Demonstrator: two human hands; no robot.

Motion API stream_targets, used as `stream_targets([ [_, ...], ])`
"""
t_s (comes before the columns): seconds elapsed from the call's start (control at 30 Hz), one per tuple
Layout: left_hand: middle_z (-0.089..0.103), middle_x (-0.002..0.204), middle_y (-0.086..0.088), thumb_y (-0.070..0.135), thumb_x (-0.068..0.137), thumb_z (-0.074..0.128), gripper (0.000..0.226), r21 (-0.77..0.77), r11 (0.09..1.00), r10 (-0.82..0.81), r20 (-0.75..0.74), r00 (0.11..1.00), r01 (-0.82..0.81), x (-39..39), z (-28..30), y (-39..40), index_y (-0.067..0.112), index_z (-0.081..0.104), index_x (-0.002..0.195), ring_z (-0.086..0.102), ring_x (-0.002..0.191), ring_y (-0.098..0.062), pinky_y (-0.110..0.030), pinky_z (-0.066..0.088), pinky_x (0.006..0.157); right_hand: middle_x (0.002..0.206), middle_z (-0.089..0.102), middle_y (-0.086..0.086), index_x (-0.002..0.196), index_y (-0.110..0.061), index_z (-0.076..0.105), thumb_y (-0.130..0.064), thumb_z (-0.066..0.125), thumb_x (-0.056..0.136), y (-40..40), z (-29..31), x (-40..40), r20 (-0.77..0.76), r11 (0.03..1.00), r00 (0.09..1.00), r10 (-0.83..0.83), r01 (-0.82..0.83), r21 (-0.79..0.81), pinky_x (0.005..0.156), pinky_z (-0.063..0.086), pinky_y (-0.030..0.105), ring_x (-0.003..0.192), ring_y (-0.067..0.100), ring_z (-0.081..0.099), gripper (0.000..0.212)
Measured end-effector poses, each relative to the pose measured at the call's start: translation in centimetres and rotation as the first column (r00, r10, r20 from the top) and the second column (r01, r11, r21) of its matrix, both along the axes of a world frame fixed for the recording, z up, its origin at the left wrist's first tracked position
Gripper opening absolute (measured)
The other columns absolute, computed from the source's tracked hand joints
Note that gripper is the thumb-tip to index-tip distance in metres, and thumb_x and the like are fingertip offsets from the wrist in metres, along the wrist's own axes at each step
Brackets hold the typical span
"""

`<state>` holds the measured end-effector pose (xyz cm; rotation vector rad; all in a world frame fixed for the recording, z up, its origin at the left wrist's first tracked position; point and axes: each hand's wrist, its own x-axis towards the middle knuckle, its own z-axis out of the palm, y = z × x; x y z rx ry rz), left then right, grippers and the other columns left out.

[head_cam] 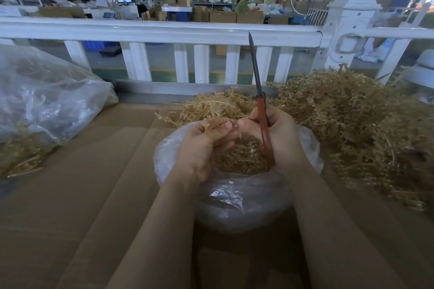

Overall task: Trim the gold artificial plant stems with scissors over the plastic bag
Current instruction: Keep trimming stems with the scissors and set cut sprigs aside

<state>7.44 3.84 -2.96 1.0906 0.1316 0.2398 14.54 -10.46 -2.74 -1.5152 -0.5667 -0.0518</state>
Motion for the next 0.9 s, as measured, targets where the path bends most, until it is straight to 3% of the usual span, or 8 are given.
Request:
stream_targets([
  [0.1, 0.077, 0.084, -0.007, 0.005, 0.089, 0.066, 0.006, -0.09, 0.993, 0.084, 0.031, 0.996, -0.081, 0.0, 0.1, 0.1, 0.01, 0.067, 0.091, 0.074, 0.075, -0.015, -0.024, 0.06, 0.065, 0.07, 0.064, -0.016, 0.078, -0.025, 0.062, -0.039, 0.085, 0.078, -0.5, 0.1, 0.0, 0.058, 0.997, 0.998, -0.038, 0.042, -0.068, 0.073, 0.048, 0.021, 0.07, -0.001, 0.062, 0.027],
  [0.27, 0.075, 0.085, -0.006, 0.005, 0.079, 0.073, 0.015, -0.113, 0.97, 0.229, 0.131, 0.965, -0.215, 0.1, 0.2, 0.8, 0.01, 0.066, 0.091, 0.074, 0.08, -0.017, -0.024, 0.058, 0.071, 0.076, 0.064, -0.028, 0.086, -0.036, 0.064, -0.075, 0.068, 0.063, -1.0, 0.3, -0.2, 0.158, 0.941, 0.984, -0.085, 0.131, -0.313, 0.072, 0.045, 0.022, 0.076, -0.006, 0.061, 0.046],
  [0.4, 0.073, 0.083, 0.001, -0.001, 0.088, 0.067, 0.014, -0.071, 0.961, 0.275, 0.187, 0.943, -0.266, 0.1, 0.0, 1.3, 0.013, 0.064, 0.089, 0.072, 0.084, -0.015, -0.026, 0.058, 0.08, 0.08, 0.063, -0.035, 0.084, -0.042, 0.06, -0.083, 0.063, 0.061, -1.2, 0.1, -0.4, 0.224, 0.866, 0.973, -0.05, 0.154, -0.476, 0.065, 0.042, 0.024, 0.076, -0.008, 0.06, 0.047],
  [0.53, 0.072, 0.083, -0.001, -0.003, 0.089, 0.066, 0.016, -0.079, 0.945, 0.327, 0.25, 0.911, -0.318, 0.0, -0.1, 1.4, 0.013, 0.063, 0.09, 0.07, 0.084, -0.015, -0.025, 0.057, 0.079, 0.081, 0.062, -0.036, 0.082, -0.045, 0.055, -0.09, 0.054, 0.059, -1.2, -0.1, -0.5, 0.293, 0.786, 0.955, -0.038, 0.21, -0.582, 0.06, 0.041, 0.022, 0.073, -0.004, 0.061, 0.05],
  [0.67, 0.063, 0.082, -0.007, -0.006, 0.091, 0.064, 0.009, -0.011, 0.914, 0.389, 0.303, 0.87, -0.405, 0.3, -0.2, 1.4, -0.003, 0.056, 0.088, 0.063, 0.081, -0.017, -0.024, 0.056, 0.076, 0.072, 0.063, -0.021, 0.08, -0.042, 0.055, -0.09, 0.053, 0.06, -1.2, -0.5, -0.4, 0.357, 0.742, 0.934, -0.019, 0.252, -0.621, 0.058, 0.041, 0.022, 0.071, -0.005, 0.059, 0.051],
  [0.77, 0.066, 0.075, -0.001, -0.005, 0.092, 0.064, 0.013, 0.095, 0.88, 0.415, 0.326, 0.85, -0.466, 0.3, -0.3, 1.5, -0.003, 0.057, 0.081, 0.063, 0.073, -0.012, -0.024, 0.055, 0.074, 0.071, 0.063, -0.021, 0.082, -0.04, 0.057, -0.091, 0.053, 0.06, -1.2, -0.6, -0.4, 0.376, 0.737, 0.926, -0.022, 0.269, -0.62, 0.055, 0.037, 0.019, 0.077, -0.009, 0.058, 0.055],
  [0.9, 0.059, 0.079, -0.011, -0.009, 0.086, 0.067, 0.022, 0.154, 0.867, 0.403, 0.341, 0.849, -0.473, 0.4, -0.6, 1.6, -0.019, 0.049, 0.093, 0.062, 0.072, -0.016, -0.023, 0.054, 0.072, 0.073, 0.062, -0.028, 0.086, -0.048, 0.054, -0.094, 0.051, 0.06, -1.1, -0.5, -0.4, 0.392, 0.711, 0.92, -0.026, 0.293, -0.639, 0.055, 0.036, 0.016, 0.072, -0.009, 0.057, 0.053],
])
